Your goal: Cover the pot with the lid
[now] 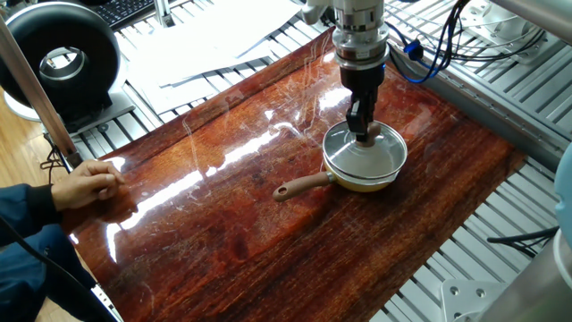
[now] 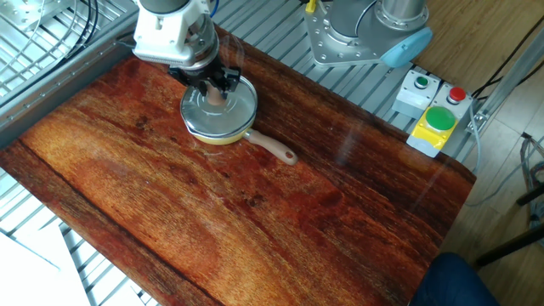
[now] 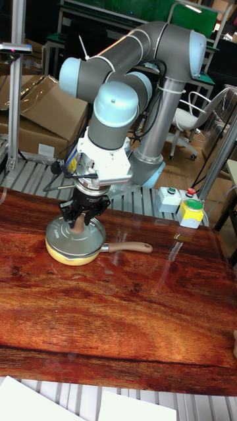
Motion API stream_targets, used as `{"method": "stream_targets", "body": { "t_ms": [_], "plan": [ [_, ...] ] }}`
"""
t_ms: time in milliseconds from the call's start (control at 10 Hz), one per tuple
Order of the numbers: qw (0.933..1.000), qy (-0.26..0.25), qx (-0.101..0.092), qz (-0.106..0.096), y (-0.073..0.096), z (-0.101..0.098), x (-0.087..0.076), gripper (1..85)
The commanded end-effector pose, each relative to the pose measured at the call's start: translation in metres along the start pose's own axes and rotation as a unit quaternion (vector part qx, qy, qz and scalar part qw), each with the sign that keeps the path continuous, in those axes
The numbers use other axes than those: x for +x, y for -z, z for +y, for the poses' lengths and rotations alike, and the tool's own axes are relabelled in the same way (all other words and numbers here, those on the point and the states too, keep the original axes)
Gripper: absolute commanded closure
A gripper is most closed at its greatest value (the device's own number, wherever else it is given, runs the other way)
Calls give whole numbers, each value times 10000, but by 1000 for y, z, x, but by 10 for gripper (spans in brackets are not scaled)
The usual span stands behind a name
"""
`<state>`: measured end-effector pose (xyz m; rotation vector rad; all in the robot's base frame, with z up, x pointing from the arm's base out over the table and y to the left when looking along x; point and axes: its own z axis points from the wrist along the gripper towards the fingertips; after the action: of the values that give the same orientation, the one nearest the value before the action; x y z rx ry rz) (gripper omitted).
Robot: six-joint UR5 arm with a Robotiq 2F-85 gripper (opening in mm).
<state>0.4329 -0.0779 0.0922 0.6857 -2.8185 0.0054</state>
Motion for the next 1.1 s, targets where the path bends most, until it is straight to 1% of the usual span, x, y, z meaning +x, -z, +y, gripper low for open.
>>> {"method": "stream_targets", "body": {
  "t_ms": [0, 500, 600, 700, 800, 1000],
  "plan": [
    [10000, -22, -33, -52, -2, 1, -4, 843],
    [10000, -19, -10, -49, -8, -2, -5, 843],
    [10000, -42, 53, -25, -9, -4, -4, 843],
    [10000, -38, 77, -38, -9, -4, -5, 843],
    [9999, -28, 145, -37, -8, -8, -6, 843],
    [9998, 11, 179, -35, -9, -10, -8, 843]
  ]
}}
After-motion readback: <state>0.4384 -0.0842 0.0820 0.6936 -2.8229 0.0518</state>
